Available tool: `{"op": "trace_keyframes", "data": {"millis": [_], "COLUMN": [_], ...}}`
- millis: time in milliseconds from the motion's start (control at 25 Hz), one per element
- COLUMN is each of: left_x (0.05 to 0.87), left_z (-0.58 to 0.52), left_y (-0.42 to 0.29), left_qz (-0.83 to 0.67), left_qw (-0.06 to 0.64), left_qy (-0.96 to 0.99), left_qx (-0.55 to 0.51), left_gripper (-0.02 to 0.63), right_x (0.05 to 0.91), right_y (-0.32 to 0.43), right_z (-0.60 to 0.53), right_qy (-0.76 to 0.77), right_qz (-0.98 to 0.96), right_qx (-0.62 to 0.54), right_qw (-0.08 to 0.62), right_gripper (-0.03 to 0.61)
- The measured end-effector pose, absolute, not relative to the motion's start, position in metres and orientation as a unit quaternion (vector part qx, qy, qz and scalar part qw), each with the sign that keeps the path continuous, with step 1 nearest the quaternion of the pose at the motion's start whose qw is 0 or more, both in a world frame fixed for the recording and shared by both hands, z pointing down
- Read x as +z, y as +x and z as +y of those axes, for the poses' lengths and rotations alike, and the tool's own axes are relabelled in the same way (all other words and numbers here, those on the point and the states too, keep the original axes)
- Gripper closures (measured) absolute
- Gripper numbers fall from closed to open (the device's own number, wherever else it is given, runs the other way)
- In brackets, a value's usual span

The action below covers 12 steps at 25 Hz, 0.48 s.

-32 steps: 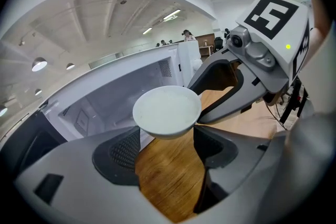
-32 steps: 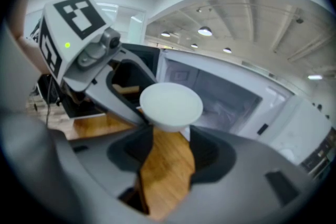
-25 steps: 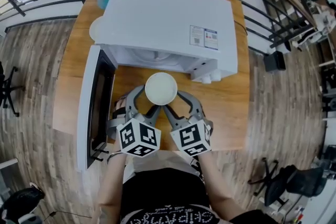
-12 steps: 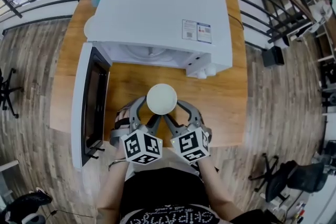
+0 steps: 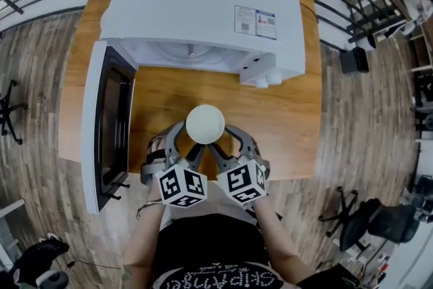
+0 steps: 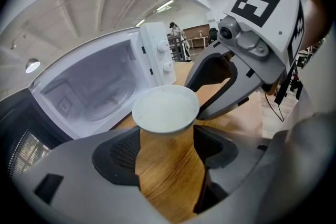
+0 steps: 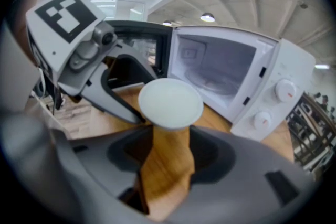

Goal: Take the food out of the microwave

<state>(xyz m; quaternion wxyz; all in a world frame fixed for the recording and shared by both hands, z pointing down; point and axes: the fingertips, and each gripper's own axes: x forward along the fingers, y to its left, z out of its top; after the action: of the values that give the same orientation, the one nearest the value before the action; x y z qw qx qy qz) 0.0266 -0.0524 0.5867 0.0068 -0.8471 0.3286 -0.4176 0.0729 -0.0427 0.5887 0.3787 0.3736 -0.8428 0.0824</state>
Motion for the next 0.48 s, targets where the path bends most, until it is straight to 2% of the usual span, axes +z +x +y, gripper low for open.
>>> {"op": "trace_keyframes", "data": {"millis": [480], "left_x": [0.623], "left_z": [-0.046], "left_y": [0.024], "left_qz": [0.33], "left_qw": [-0.012], "left_qy": [-0.842], "left_qx": [-0.426], "left_gripper": [0.276], "right_x": [0.628], "right_y": [0.07], "right_z": [-0.037], "right_qy": [0.359], "right_qz": [-0.838], "right_qx": [0.11], "right_qw": [0.396], "right_gripper": [0.35]}}
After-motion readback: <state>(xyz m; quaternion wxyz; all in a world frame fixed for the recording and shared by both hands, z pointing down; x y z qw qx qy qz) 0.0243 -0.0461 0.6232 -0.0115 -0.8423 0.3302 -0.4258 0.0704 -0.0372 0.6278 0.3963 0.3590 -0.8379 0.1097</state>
